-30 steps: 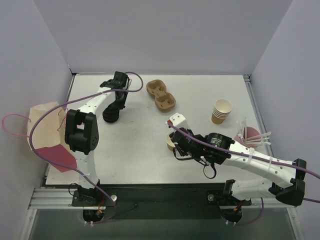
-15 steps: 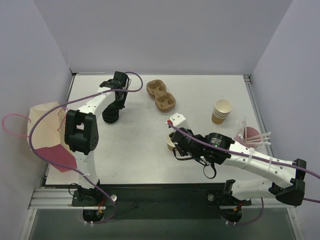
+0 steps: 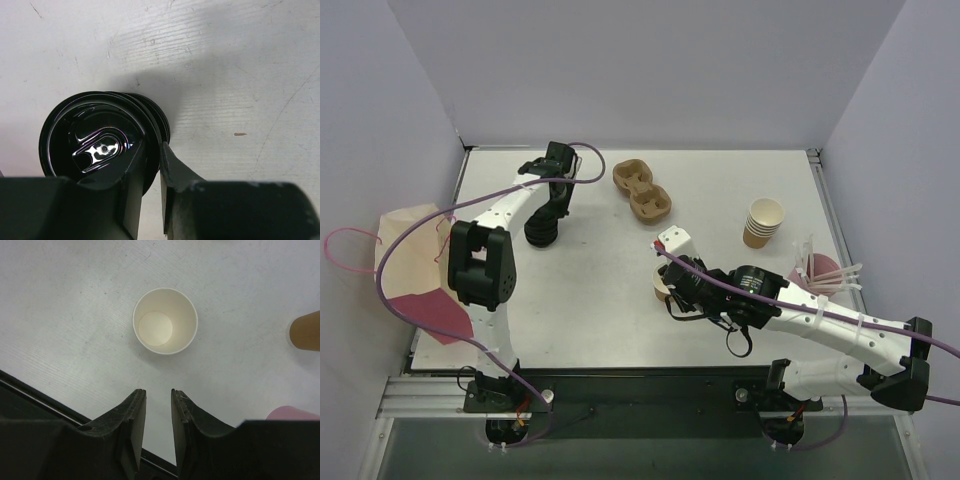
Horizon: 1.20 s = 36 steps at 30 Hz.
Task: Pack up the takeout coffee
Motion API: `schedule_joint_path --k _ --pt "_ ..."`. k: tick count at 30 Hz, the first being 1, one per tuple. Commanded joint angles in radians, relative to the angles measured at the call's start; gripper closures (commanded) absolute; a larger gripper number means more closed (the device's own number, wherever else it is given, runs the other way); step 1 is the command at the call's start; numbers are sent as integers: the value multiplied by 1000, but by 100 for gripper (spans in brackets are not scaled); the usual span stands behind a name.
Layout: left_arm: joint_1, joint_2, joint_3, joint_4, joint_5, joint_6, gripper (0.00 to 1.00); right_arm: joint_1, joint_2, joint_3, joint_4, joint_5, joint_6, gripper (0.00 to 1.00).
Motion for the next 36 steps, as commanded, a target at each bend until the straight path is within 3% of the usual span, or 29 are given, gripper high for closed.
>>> schedule_joint_path --k 1,11,22,28,31,35,36 --pt "-5 -61 56 -10 -3 -7 72 9 15 28 -29 6 12 72" --pt "-4 -61 56 -20 -5 -7 71 10 12 32 -27 1 15 72" --pt "-4 -71 50 -18 -2 -7 86 10 1 34 -29 4 15 72" --pt "-14 -95 96 -62 -13 -40 86 10 0 37 -26 15 26 73" --pt "-16 -133 148 -98 61 -68 86 10 -11 32 28 52 26 73" --pt "-4 -219 171 -81 339 -170 86 9 -72 16 182 130 15 72" --pt "12 -268 136 -26 498 -201 86 6 -93 -42 318 144 -8 71"
